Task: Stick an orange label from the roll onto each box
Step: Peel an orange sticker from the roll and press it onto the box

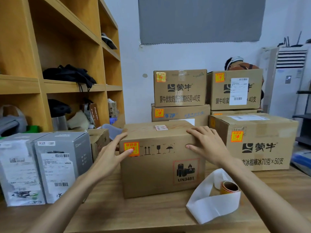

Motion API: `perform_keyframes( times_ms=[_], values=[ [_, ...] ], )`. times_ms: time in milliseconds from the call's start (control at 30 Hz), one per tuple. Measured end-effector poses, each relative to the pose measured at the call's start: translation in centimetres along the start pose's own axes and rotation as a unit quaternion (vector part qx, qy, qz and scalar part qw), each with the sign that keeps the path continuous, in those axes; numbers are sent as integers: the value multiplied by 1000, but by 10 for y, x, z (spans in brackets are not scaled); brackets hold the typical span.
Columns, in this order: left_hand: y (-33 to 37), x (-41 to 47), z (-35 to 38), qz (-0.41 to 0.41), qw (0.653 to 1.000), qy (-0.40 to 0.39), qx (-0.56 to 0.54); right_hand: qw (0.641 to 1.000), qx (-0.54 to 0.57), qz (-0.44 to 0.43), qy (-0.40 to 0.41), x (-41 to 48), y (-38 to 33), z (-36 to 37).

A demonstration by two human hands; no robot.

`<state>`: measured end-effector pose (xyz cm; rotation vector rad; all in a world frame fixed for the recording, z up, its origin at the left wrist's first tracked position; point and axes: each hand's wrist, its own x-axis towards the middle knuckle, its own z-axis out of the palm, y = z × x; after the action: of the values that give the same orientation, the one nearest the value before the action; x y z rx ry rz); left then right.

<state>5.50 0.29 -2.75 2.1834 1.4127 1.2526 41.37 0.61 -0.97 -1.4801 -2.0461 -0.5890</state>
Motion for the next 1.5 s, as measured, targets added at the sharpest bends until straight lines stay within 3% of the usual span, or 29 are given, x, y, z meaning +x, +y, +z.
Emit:
perform_keyframes(
  times_ms=[600,1067,1233,1367,1500],
  values=[
    [17,84,83,0,996,-65,-69,994,-12,83,-67,14,76,-8],
    [19,102,113,24,997,-41,-53,987,47,119,-96,22,106,-4],
    [26,99,82,20,995,-83,45,989,3,115,-97,29,95,-9],
    [31,91,15,33,991,-46,119,996,-8,76,-54,43,49,-12],
    [21,70,-58,45,986,-15,159,997,47,30,-61,60,-24,-9]
  ],
)
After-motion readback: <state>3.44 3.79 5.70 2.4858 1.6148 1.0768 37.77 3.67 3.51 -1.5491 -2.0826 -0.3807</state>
